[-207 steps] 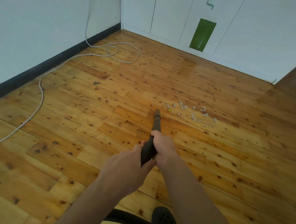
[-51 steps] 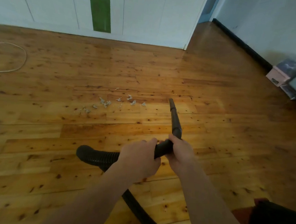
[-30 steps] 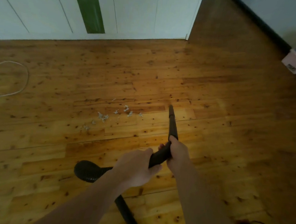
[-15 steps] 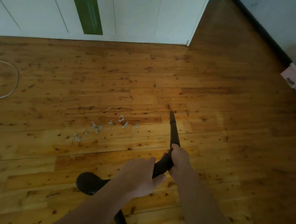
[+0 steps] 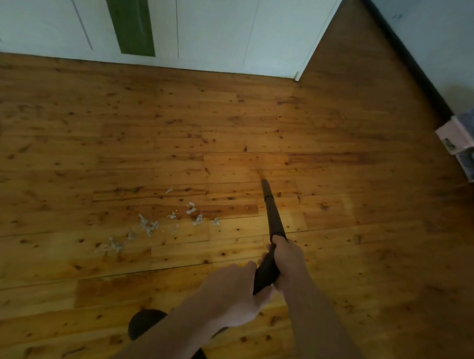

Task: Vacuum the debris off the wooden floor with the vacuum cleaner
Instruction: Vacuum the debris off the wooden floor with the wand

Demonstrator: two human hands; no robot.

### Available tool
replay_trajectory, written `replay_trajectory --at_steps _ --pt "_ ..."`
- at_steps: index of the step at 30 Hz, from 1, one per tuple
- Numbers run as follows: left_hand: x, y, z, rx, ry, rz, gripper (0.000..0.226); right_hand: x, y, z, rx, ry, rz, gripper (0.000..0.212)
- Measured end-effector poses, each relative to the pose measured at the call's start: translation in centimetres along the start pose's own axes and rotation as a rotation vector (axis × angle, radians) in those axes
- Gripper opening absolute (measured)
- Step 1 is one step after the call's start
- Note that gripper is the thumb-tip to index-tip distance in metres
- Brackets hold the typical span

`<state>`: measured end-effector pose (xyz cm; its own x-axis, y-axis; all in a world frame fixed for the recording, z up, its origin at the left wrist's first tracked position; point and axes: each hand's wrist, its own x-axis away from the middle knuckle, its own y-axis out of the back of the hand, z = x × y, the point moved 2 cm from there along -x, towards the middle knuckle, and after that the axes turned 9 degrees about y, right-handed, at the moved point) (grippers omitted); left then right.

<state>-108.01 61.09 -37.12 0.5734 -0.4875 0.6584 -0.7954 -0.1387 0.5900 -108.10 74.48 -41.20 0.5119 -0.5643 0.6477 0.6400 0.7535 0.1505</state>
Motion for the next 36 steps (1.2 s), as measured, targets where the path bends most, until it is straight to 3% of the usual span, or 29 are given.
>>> replay_trajectory --at_steps 6,15,23,30,36 --pt "0.2 1.3 1.2 0.066 -0.007 0.005 0.037 0.3 -1.9 0.9 0.024 0.014 0.052 0.012" --pt "1.8 2.0 2.1 0.233 0.118 0.166 0.027 3.3 -3.1 0.5 0.039 -0.005 0.101 0.019" --pt "3.6 2.1 0.4 0.148 0.135 0.138 0.034 5.1 -2.2 0.5 0.125 -0.045 0.096 0.019" --pt "5.2 2.3 -2.0 0.142 0.211 0.151 0.037 6.4 -0.4 1.1 0.056 -0.099 0.136 0.013" --pt "4.3 3.0 -3.8 0.142 0.265 0.051 0.031 4.7 -0.1 3.1 0.064 -0.094 0.192 0.010"
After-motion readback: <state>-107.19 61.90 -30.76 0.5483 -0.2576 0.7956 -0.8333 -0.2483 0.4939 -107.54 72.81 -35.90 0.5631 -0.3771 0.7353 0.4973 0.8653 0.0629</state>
